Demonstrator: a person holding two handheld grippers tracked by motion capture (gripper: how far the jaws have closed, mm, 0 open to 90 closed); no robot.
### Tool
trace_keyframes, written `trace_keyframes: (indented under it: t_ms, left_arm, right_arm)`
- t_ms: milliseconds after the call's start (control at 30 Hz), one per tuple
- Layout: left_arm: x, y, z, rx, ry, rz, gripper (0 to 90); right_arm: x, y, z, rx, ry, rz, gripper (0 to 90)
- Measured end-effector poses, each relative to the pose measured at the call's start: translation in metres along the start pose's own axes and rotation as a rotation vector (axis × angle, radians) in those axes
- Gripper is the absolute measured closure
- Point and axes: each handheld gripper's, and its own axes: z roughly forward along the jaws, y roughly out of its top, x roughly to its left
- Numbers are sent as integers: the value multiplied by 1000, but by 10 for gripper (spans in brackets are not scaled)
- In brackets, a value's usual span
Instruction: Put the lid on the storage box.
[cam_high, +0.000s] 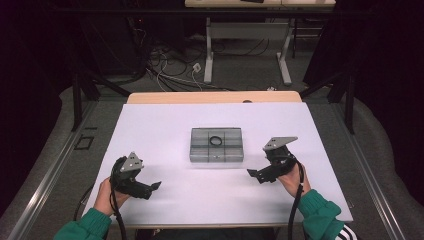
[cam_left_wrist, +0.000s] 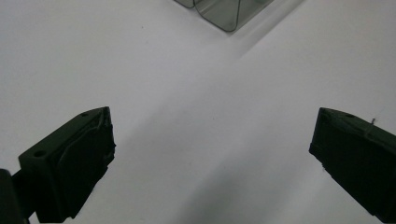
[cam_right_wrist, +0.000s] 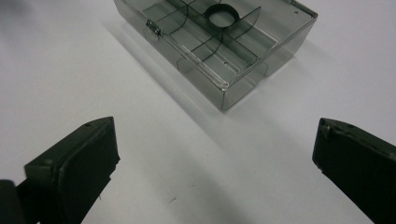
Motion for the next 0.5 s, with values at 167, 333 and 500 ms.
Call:
trace_keyframes:
  t_ms: [167, 333, 500]
  left_arm:
    - [1, -5, -3, -5, 8, -9, 0]
    - [5, -11, -9, -29, 19, -31, 0]
    - [6, -17, -12, -38, 22, -44, 0]
  right_arm:
    - [2, -8, -3, 1, -11, -5, 0]
    - [5, -17, -10, -4, -29, -1, 0]
    - [9, -29, -15, -18, -44, 12, 0]
